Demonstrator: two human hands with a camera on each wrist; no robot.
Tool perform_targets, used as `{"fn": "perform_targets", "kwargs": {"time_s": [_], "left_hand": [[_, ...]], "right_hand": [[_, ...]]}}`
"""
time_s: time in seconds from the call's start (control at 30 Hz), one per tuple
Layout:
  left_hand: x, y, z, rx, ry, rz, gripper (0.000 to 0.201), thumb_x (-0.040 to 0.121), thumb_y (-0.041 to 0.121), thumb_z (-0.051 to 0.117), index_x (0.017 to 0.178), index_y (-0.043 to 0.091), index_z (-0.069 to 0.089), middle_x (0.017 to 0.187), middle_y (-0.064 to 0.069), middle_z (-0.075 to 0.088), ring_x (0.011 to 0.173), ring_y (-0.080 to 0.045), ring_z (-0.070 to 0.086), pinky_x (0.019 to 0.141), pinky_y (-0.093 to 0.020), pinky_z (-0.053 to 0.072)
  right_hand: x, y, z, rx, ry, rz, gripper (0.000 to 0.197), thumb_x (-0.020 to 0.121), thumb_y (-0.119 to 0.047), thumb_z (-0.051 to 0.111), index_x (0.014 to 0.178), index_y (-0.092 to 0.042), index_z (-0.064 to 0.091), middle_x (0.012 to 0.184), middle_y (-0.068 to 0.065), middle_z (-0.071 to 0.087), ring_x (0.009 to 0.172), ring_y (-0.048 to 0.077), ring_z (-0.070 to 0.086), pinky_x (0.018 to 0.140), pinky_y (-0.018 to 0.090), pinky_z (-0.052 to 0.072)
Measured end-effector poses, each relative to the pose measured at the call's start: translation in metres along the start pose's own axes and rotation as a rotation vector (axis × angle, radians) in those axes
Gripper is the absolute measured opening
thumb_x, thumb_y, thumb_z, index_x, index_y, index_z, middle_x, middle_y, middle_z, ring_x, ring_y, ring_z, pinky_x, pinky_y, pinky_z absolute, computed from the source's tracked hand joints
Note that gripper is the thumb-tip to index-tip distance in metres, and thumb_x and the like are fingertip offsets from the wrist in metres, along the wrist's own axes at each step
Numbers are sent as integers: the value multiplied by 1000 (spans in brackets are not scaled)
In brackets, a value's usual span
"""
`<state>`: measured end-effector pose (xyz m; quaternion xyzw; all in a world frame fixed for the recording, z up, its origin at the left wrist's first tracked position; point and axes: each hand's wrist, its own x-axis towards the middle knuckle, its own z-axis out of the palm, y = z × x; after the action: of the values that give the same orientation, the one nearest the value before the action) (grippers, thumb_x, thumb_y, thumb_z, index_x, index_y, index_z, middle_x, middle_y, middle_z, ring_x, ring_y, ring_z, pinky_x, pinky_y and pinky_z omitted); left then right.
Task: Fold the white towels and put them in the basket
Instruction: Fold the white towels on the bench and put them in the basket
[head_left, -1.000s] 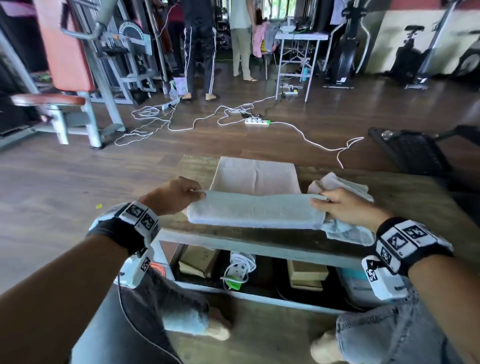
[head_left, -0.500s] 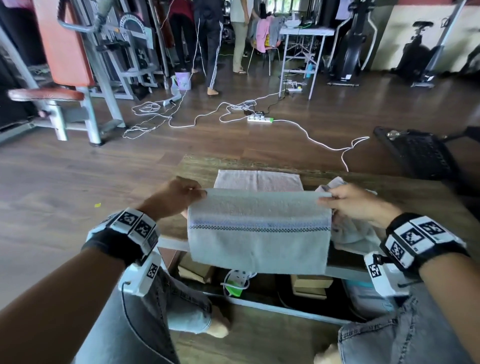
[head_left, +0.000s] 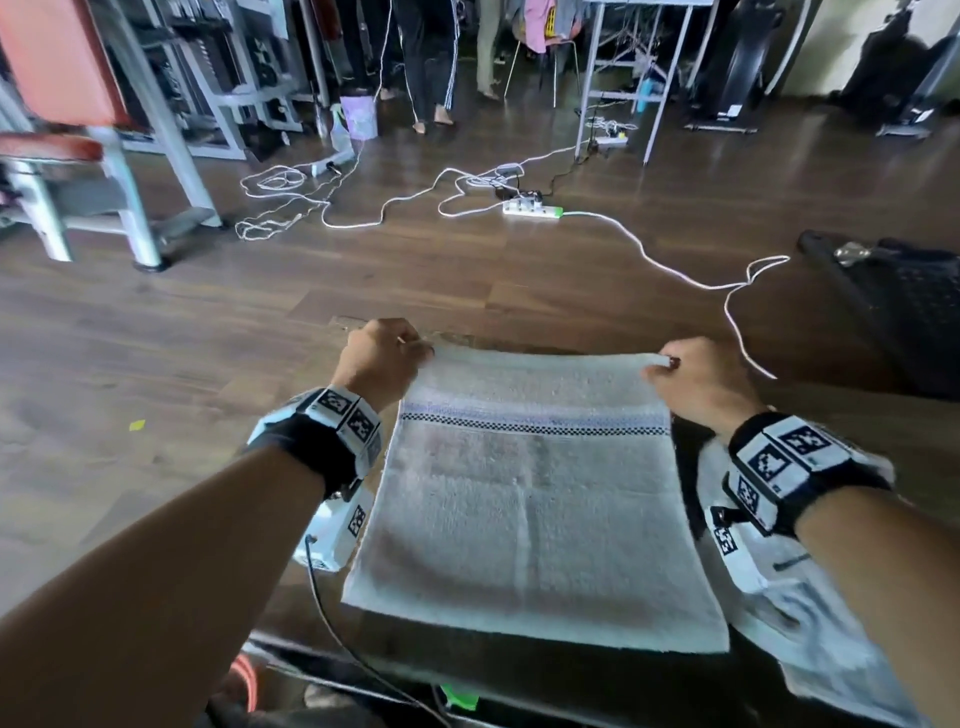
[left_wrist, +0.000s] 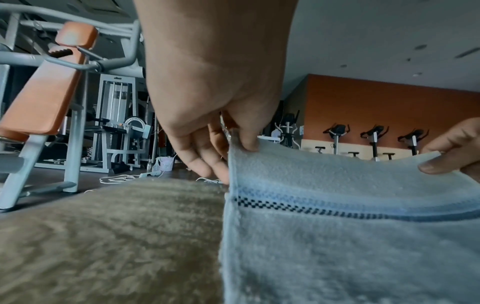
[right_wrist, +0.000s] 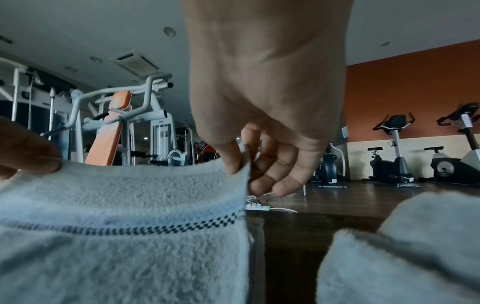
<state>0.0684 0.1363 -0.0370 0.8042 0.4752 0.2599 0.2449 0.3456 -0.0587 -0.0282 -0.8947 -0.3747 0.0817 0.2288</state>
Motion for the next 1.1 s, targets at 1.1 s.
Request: {"fn": "perform_targets", "kwargs": {"time_s": [1.1], "left_hand": [[1, 5, -19, 91, -220, 180, 18, 76, 33, 80, 84, 19, 72, 69, 10, 62, 58, -3, 57, 43, -8, 37]], "right_hand": [[-1, 11, 21, 78, -73, -243, 14, 83, -6, 78, 84, -13, 65, 92, 2, 64, 88, 18, 57, 72, 24, 40]]}}
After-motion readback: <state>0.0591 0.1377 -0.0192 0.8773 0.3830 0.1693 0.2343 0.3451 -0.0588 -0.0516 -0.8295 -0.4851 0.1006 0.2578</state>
